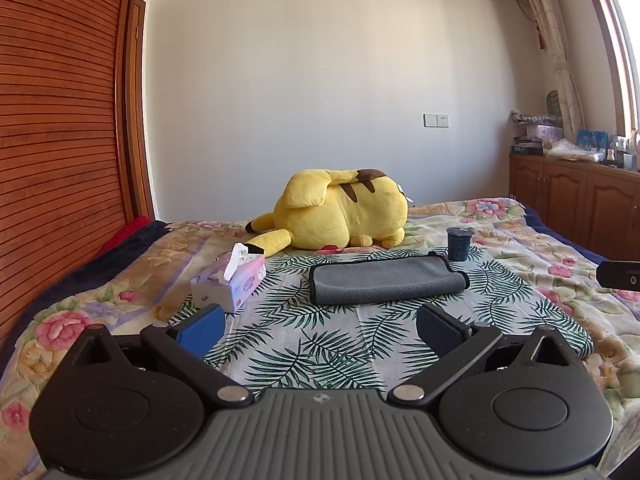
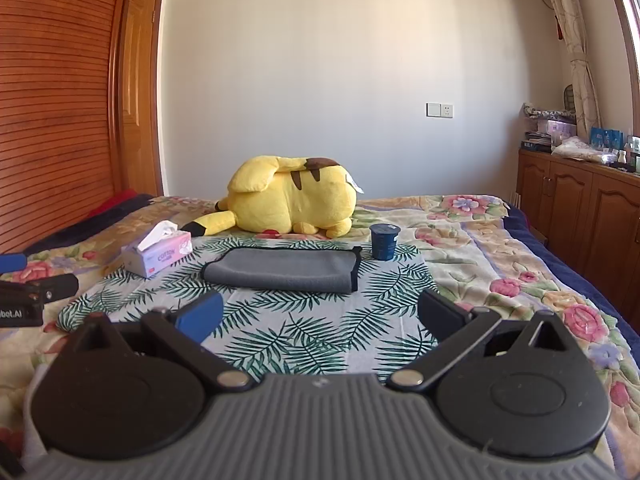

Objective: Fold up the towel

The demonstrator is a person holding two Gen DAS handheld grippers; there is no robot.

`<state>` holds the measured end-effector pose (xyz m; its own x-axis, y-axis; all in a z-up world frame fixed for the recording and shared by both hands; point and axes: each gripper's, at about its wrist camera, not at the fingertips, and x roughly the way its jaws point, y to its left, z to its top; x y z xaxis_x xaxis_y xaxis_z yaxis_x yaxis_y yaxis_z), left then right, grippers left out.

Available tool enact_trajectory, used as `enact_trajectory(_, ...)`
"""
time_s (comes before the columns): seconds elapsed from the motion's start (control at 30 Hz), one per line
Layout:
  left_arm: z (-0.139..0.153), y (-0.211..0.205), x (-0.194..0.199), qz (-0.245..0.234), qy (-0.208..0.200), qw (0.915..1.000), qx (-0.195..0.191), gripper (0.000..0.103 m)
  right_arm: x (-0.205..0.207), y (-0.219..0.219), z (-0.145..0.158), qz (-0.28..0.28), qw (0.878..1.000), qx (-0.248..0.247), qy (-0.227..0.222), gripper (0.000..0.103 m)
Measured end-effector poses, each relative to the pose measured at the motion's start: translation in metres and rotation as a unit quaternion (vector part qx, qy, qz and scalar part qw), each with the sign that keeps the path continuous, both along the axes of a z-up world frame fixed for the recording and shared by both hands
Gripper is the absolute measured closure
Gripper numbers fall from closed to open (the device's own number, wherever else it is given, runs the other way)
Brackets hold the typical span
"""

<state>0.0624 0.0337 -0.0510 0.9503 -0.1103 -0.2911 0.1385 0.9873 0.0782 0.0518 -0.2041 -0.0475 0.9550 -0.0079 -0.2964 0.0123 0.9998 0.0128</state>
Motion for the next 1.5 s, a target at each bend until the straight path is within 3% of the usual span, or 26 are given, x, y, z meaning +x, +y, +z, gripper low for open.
enact_trajectory(1.5,0.0009,-0.0006,-0.0004,-0.001,-0.001,1.0,0.001,0.016,-0.0005,-0.0027,0.0002,-0.002,1.0,-0.001,-0.001,0.0)
